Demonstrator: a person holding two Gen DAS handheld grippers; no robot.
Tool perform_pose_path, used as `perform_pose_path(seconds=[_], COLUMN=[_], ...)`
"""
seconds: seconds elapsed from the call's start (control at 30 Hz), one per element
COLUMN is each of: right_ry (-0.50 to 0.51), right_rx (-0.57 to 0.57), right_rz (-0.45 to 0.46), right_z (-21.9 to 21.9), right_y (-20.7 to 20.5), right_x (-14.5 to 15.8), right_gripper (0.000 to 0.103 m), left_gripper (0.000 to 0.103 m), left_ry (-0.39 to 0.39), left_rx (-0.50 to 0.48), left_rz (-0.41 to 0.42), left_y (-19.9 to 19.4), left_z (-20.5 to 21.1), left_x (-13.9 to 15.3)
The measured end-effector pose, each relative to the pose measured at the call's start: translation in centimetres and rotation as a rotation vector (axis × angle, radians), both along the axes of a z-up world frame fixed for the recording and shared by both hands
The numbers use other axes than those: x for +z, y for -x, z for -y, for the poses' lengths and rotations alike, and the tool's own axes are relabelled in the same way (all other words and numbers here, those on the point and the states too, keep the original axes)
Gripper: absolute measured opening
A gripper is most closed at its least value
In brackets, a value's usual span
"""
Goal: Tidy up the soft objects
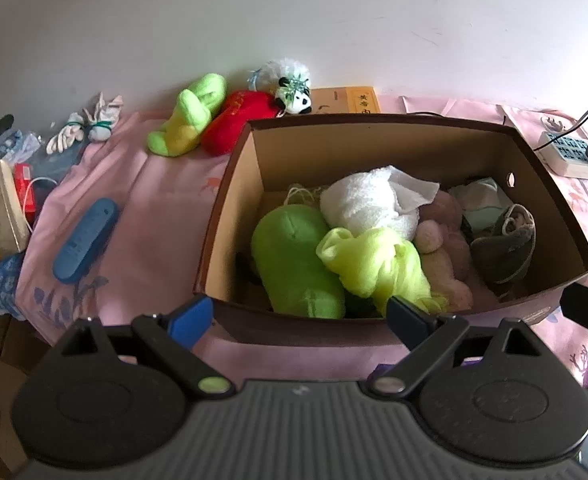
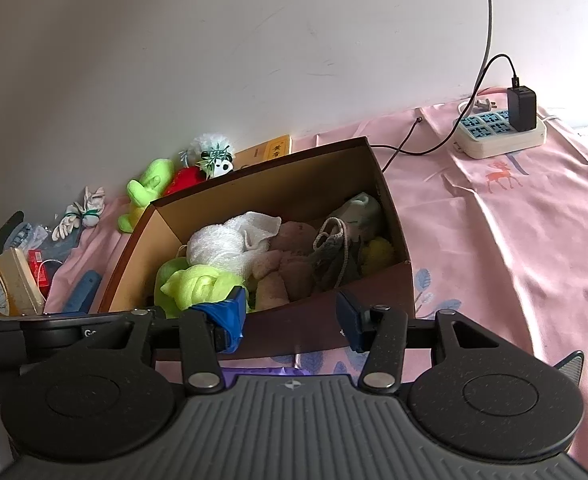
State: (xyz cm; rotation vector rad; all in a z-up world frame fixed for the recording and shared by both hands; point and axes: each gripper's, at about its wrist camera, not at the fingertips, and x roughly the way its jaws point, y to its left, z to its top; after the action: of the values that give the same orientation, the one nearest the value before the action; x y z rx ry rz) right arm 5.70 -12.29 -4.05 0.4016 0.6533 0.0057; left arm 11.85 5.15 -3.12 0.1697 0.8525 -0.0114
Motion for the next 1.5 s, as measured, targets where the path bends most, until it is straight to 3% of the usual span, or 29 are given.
perform_pose_path(seconds=[0.97,1.5], right_ry=[0.039,0.111], right_rx=[0.008,-0.065], right_rz=[-0.001,-0.058], right_z=[-0.36,-0.20], right_y=[-0.06,-0.33], right_x=[-0.20,-0.47], right_gripper=[0.034,0.034], left_gripper=[0.093,0.093], left_ry=[-0.011,-0.002], left_rx=[0.002,-0.012], left_rz=[0.027,0.001], left_y=[0.07,-0.13], left_z=[0.01,0.29], left_x=[0.28,-0.24])
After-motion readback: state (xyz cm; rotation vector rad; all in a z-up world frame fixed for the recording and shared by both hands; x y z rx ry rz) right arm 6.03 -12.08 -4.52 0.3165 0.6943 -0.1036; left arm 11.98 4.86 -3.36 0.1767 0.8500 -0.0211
